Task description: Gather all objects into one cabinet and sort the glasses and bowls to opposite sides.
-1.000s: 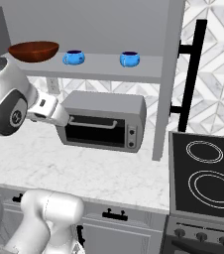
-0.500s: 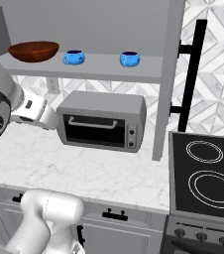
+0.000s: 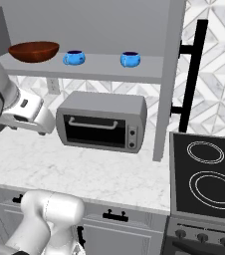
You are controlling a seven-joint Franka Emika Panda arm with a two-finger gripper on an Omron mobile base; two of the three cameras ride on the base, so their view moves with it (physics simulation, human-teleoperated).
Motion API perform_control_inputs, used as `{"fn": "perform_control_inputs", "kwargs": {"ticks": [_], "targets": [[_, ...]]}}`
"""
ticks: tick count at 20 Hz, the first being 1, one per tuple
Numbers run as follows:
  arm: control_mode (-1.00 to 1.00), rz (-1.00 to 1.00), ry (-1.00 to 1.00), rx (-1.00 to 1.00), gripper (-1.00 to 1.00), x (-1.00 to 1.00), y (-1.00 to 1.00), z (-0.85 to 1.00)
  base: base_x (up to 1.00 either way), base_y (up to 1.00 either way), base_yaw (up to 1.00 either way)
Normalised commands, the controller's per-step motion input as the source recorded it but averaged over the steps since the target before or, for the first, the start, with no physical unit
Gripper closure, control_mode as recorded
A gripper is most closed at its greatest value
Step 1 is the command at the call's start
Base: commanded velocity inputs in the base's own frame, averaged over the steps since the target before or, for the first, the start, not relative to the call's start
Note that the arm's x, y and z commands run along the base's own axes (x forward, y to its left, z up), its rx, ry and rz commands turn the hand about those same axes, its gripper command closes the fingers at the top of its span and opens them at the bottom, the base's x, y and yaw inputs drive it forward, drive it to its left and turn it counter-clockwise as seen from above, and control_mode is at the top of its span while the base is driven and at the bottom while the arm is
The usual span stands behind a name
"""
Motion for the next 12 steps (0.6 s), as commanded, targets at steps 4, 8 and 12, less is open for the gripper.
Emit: {"fn": "perform_control_inputs", "kwargs": {"ticks": [4, 8, 12], "targets": [[-1.0, -0.02, 0.01, 0.0, -1.0, -0.13, 0.0, 0.0, 0.0, 0.0, 0.0], [-1.0, -0.02, 0.01, 0.0, -1.0, -0.11, 0.0, -0.01, 0.0, 0.0, 0.0], [1.0, 0.0, 0.0, 0.0, -1.0, -0.1, 0.0, -0.04, -0.06, 0.0, 0.0]]}}
